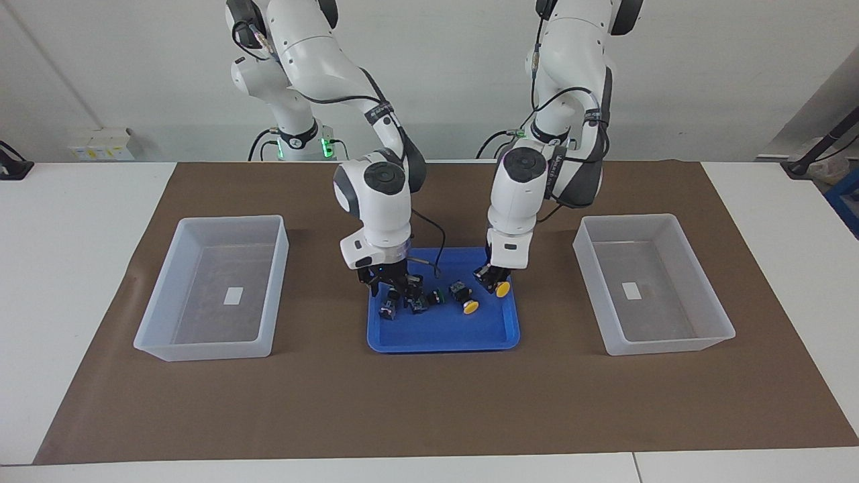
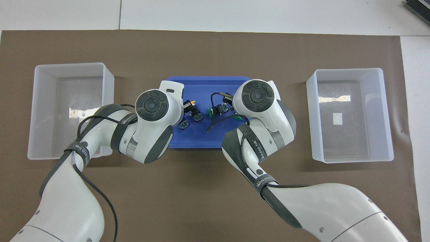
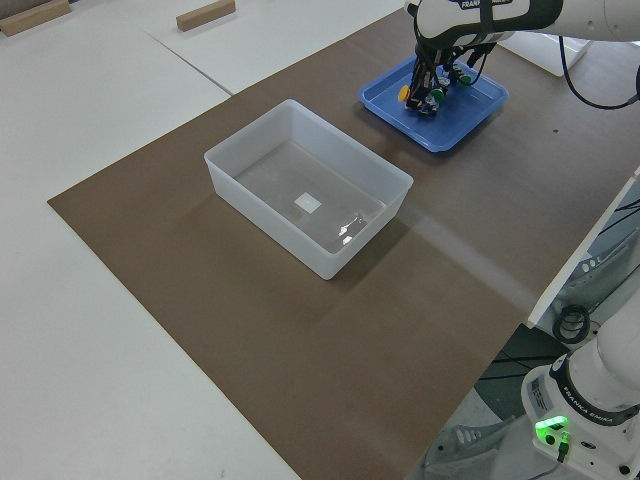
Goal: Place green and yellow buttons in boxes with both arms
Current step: 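Reach both grippers into the blue tray and grasp one button each, then carry the button to the left box while the right gripper lifts another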
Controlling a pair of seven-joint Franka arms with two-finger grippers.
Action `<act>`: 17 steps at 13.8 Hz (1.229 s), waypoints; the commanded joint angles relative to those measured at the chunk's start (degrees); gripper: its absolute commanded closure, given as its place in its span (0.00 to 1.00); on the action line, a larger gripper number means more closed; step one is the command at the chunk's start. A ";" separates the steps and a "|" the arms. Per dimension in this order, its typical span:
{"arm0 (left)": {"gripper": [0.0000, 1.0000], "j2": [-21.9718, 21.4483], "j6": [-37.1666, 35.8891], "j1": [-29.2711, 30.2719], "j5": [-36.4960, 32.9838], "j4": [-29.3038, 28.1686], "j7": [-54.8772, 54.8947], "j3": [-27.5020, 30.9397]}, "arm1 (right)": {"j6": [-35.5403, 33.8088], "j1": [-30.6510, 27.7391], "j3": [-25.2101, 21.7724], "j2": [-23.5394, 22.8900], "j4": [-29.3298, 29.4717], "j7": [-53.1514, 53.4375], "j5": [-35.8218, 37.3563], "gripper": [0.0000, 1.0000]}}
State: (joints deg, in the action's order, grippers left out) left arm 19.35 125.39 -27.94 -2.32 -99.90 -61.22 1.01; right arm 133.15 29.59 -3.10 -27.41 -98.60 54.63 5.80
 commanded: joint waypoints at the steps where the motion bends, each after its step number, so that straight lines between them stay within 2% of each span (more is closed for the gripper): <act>1: 1.00 -1.25 -9.25 4.01 -0.75 6.88 3.90 -0.39 | 1.50 0.03 0.20 -0.36 -0.71 1.79 1.05 0.40; 3: 1.00 -1.16 -14.97 7.44 -0.31 11.38 9.43 -0.40 | 1.59 0.03 0.20 -0.36 -0.97 1.79 1.05 0.64; 4: 1.00 -1.25 -16.56 9.63 -0.40 12.18 12.15 -0.66 | 1.59 0.03 0.20 -0.28 -1.06 1.88 1.05 0.68; 5: 1.00 -1.33 -18.06 11.66 -0.40 12.88 15.23 -0.75 | 1.59 0.03 0.20 -0.28 -1.06 1.88 1.05 0.77; 6: 1.00 -1.51 -19.38 13.50 -0.40 13.67 19.00 -0.75 | 1.50 0.03 0.20 -0.28 -0.98 1.88 1.05 0.94; 7: 1.00 -1.60 -20.70 15.26 -0.49 13.94 23.56 -0.75 | 1.32 0.11 0.20 -0.19 -0.80 1.88 1.05 1.00; 9: 1.00 -2.47 -21.59 18.34 -0.31 13.68 34.01 -0.05 | 0.89 -0.23 0.20 0.95 -0.45 1.97 0.96 1.00; 12: 1.00 -3.27 -20.72 23.17 -0.31 11.67 48.53 0.13 | -0.87 -2.25 0.02 5.33 -0.45 1.00 0.96 1.00; 14: 1.00 -5.10 -16.87 24.85 -0.31 6.85 53.64 0.13 | -3.50 -3.04 0.02 8.06 -0.62 0.91 0.96 1.00; 17: 1.00 -8.36 -5.37 26.09 -0.31 -5.97 57.26 0.13 | -8.24 -8.13 0.02 11.32 -1.24 -5.30 0.88 1.00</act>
State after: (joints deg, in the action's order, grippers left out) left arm 15.52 112.61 -2.41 -2.32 -95.14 -6.47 1.54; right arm 126.74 24.89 -3.65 -18.75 -98.08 53.28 5.93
